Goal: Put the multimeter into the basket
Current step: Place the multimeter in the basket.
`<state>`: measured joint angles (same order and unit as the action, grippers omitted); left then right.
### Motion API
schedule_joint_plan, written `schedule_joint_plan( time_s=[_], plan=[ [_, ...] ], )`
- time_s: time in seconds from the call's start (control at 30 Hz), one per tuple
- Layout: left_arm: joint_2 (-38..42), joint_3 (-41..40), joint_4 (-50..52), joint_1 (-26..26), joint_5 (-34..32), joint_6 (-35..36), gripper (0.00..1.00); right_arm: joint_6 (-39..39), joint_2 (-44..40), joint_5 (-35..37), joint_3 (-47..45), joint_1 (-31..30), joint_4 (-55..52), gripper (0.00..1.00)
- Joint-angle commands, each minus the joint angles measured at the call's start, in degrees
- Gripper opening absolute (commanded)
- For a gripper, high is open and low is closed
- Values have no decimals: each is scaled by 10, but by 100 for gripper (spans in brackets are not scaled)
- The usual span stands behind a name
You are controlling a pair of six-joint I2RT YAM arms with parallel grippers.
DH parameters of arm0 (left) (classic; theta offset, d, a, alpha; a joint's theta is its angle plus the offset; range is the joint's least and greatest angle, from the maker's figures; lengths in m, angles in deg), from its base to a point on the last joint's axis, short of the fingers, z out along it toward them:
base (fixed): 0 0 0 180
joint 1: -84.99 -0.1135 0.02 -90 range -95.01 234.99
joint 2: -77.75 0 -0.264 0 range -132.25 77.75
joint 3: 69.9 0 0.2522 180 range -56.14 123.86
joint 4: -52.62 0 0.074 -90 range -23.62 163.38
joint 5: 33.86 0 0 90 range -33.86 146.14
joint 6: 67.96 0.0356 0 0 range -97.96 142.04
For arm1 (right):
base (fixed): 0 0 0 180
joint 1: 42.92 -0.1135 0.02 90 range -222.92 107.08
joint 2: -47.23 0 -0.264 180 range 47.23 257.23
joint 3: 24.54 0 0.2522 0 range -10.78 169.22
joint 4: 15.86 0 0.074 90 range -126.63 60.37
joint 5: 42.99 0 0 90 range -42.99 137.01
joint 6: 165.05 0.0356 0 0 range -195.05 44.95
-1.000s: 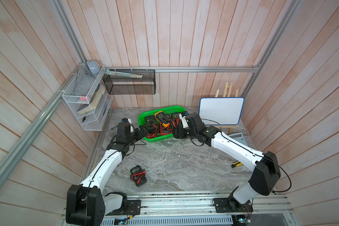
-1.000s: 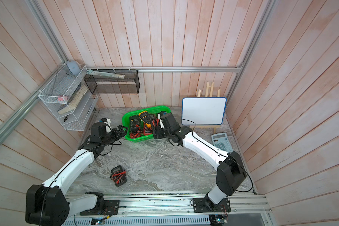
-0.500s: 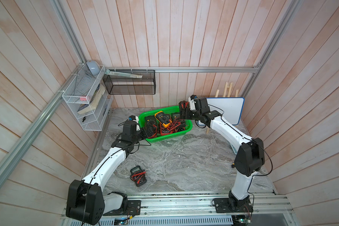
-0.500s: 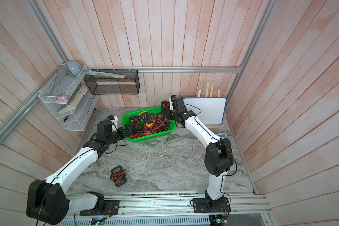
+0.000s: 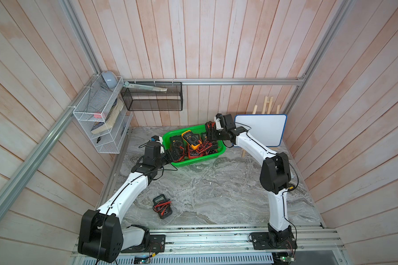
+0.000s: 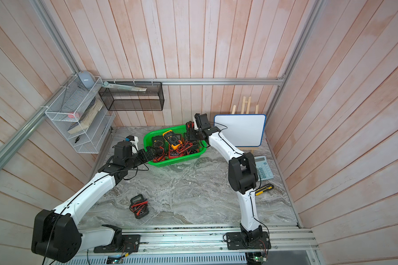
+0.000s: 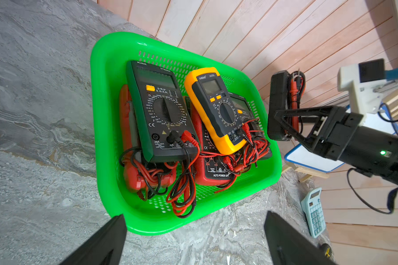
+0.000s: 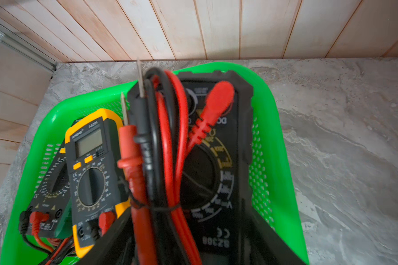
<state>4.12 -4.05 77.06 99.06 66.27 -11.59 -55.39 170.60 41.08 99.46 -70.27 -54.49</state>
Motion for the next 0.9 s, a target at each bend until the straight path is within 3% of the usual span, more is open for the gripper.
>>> schedule_joint_plan(
  time_s=[0.0, 0.3, 0.7, 0.87],
  plan=[
    [1, 5, -1, 3, -8, 8, 100, -8, 14, -2, 30, -2, -11, 50],
    [5, 3, 2, 3, -14, 8, 100, -12, 40, 6, 64, -5, -32, 76],
    [18, -8, 17, 3, -29, 5, 100, -11, 21, 7, 57, -13, -36, 82],
    [31, -12, 50, 3, -41, 6, 100, -3, -25, 5, 10, -23, -9, 84]
  ],
)
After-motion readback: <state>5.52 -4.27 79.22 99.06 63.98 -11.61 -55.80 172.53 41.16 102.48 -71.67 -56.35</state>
